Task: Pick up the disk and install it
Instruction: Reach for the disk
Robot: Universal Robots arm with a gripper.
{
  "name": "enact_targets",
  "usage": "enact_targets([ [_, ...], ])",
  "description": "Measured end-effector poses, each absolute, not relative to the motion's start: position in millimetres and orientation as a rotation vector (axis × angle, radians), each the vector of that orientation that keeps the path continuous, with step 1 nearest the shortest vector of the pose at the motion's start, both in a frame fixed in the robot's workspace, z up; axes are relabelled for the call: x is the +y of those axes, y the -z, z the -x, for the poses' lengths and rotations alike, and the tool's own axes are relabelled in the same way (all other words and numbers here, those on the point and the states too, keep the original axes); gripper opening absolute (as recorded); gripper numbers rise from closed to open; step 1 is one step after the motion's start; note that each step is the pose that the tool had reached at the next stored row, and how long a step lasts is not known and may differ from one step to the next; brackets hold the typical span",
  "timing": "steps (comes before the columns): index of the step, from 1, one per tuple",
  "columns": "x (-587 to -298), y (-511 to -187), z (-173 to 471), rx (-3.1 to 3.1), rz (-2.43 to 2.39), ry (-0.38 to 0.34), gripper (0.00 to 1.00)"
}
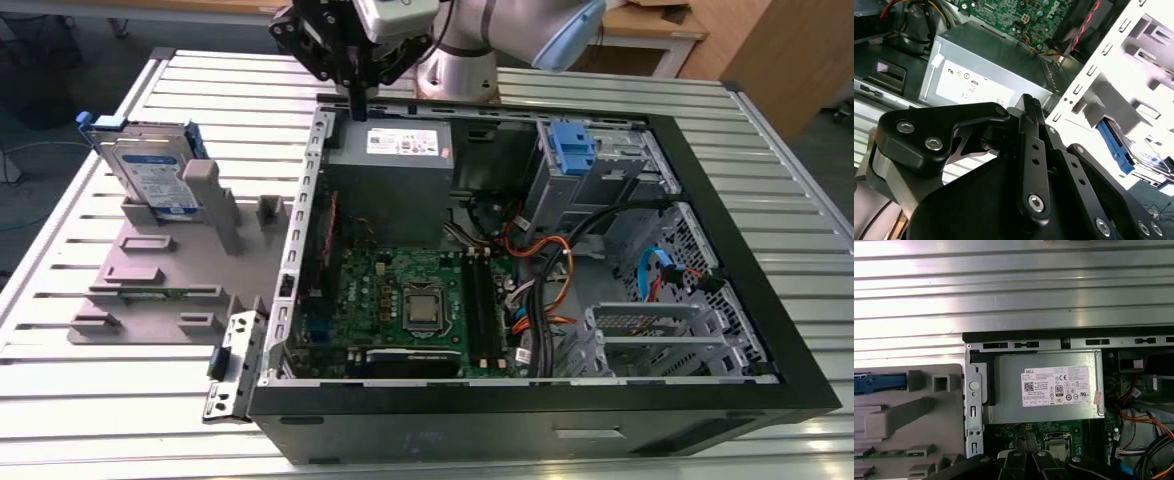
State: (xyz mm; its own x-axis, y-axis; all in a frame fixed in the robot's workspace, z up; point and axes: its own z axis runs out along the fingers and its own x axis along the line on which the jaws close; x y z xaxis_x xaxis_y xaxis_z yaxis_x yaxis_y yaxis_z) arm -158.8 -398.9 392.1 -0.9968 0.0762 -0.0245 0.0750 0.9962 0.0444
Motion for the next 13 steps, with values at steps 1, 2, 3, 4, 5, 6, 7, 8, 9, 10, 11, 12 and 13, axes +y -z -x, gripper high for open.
enact_targets([
  [1,-399,-392,160,3.112,-0.118,-0.068,0.11],
  [2,-399,-392,162,3.113,-0.118,-0.068,0.11],
  [3,-399,-392,164,3.112,-0.118,-0.068,0.11],
  [4,-399,-392,166,3.112,-0.118,-0.068,0.11],
  [5,-399,-392,168,3.112,-0.118,-0.068,0.11],
  [6,-399,-392,170,3.112,-0.118,-0.068,0.11],
  [7,-399,-392,172,3.112,-0.118,-0.068,0.11],
  [8,-399,-392,174,3.112,-0.118,-0.068,0.11],
  [9,-399,-391,176,3.113,-0.118,-0.068,0.11],
  [10,-399,-391,179,3.112,-0.118,-0.068,0.11],
  [11,-399,-391,180,3.112,-0.118,-0.068,0.11],
  [12,-399,-391,181,3.112,-0.118,-0.068,0.11],
  [13,-399,-391,182,3.112,-0.118,-0.068,0.11],
])
